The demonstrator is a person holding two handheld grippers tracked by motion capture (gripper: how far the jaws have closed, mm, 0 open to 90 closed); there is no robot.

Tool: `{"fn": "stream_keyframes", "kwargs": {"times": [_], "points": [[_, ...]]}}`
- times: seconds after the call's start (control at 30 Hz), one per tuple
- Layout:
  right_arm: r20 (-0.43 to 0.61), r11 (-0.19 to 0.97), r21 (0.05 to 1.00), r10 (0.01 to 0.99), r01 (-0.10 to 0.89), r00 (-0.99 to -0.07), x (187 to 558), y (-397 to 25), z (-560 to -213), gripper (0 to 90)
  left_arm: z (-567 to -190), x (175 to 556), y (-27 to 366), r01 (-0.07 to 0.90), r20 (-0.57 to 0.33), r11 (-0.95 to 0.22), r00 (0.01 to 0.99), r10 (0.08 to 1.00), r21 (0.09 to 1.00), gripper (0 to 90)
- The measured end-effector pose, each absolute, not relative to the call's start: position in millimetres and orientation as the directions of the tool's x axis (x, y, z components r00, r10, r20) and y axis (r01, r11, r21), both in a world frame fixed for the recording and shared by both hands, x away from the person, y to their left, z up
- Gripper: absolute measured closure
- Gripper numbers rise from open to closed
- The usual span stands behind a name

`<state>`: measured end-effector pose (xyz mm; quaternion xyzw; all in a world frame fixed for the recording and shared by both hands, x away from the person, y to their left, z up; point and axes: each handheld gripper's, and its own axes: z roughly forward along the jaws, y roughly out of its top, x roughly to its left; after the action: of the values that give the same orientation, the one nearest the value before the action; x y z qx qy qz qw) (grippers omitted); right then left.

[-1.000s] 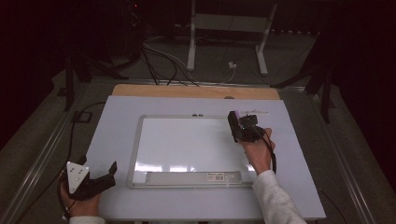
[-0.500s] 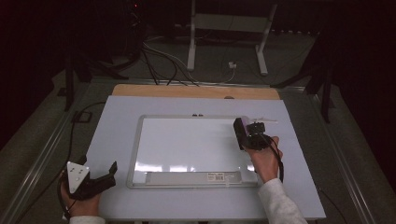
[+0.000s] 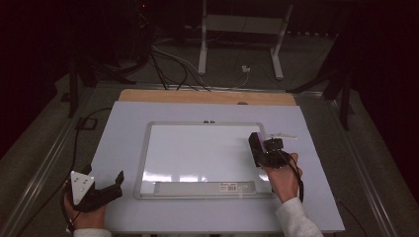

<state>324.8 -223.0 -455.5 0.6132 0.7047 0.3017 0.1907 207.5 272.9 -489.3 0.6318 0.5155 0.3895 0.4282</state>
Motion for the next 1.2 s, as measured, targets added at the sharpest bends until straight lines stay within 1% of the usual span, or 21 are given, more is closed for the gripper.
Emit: {"fn": "stream_keyframes", "kwargs": {"times": [0.4,0.8,1.2], "points": [[0.092,0.085,0.647,0.978,0.757,-0.189,308,-222,-463,63.1,-489,207,272,0.320,0.055,-0.106,0.164,0.985,0.942,0.6],[0.107,0.060,0.638,0.980,0.768,-0.166,298,-227,-465,63.1,-489,207,272,0.320,0.055,-0.106,0.164,0.985,0.942,0.6],[0.127,0.024,0.605,0.984,0.796,-0.127,285,-234,-475,63.1,-489,207,272,0.320,0.056,-0.106,0.162,0.985,0.942,0.6]]}}
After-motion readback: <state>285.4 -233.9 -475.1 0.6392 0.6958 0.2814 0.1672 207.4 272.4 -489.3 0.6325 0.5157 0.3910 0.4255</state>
